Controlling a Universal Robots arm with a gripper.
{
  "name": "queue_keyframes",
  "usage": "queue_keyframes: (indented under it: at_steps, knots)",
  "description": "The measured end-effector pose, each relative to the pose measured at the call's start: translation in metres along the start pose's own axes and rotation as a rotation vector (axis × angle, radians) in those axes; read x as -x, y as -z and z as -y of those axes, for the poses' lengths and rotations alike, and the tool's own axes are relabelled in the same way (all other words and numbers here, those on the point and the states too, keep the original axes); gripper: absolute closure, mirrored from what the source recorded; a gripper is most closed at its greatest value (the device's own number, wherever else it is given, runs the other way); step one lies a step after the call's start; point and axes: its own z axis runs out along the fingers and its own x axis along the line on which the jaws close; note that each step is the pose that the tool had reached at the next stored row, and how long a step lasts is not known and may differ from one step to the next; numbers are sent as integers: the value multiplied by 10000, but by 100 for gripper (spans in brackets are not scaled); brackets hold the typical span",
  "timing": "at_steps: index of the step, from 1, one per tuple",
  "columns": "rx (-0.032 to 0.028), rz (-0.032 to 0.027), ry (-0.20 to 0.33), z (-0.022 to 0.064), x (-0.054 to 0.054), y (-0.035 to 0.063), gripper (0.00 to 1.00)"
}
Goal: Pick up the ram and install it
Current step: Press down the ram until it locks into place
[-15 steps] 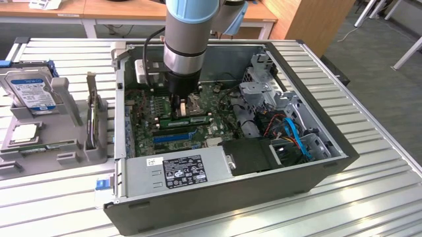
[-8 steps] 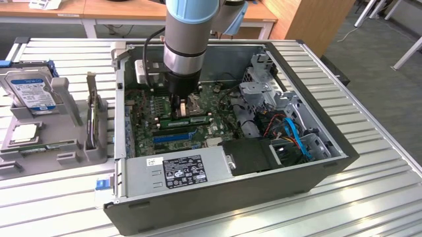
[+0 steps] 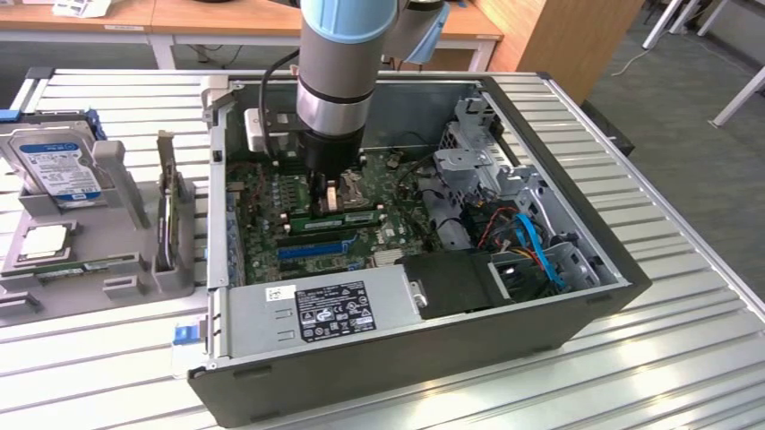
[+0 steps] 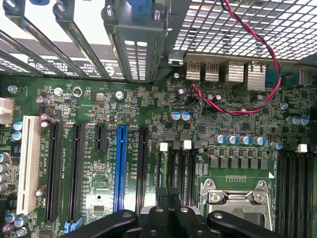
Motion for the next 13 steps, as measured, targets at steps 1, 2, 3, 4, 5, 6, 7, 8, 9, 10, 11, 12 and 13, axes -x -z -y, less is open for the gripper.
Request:
queue_keyframes:
  at_steps: [1, 2, 3, 4, 5, 6, 7, 8, 9, 10, 11, 12, 13]
  knots:
    - [0, 0, 0, 0, 0, 0, 90]
    - [-1, 1, 0, 0, 0, 0, 90]
    - [-1, 0, 0, 0, 0, 0, 90]
    - [-1, 1, 0, 0, 0, 0, 90]
    - [-1, 1, 0, 0, 0, 0, 90]
    - [-1, 1, 0, 0, 0, 0, 90]
    - [-1, 0, 0, 0, 0, 0, 90]
    - [0, -2, 0, 0, 0, -2, 90]
    - [0, 0, 0, 0, 0, -3, 90]
    - [0, 0, 0, 0, 0, -3, 90]
    - [0, 0, 0, 0, 0, -4, 90]
    - [-1, 1, -1, 0, 0, -4, 90]
    - [-1, 0, 0, 0, 0, -4, 90]
